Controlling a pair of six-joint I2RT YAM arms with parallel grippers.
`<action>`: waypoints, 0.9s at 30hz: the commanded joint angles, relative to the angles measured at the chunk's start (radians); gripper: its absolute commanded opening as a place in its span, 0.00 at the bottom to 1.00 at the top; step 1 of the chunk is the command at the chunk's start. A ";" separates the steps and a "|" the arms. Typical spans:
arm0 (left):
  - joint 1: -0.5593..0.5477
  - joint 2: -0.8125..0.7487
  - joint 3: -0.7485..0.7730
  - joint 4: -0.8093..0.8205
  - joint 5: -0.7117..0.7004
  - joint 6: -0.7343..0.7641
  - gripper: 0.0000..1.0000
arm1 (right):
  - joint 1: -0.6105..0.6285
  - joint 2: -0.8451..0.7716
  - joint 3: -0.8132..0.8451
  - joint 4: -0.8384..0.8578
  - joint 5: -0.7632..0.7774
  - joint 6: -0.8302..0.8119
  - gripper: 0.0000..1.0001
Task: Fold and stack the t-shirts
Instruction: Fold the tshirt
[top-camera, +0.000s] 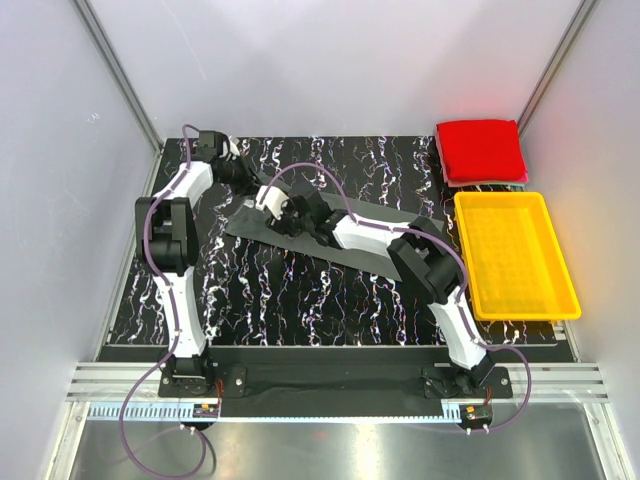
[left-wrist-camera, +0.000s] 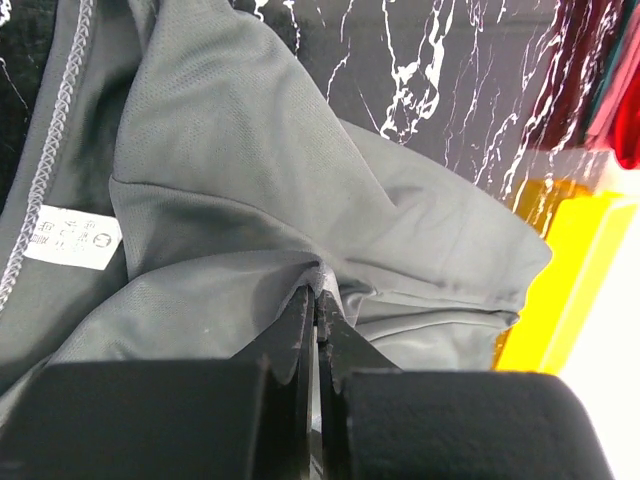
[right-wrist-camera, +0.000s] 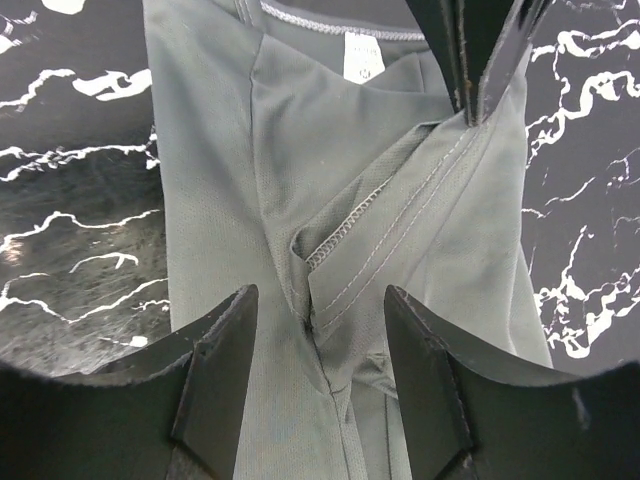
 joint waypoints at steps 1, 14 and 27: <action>0.007 0.018 0.030 0.074 0.090 -0.061 0.00 | 0.009 0.019 -0.002 0.077 0.045 -0.010 0.61; 0.002 0.048 0.037 0.180 0.138 -0.150 0.00 | 0.013 0.042 -0.004 0.169 0.179 0.030 0.58; -0.013 0.094 0.051 0.305 0.223 -0.166 0.00 | 0.012 0.035 -0.070 0.299 0.332 0.151 0.22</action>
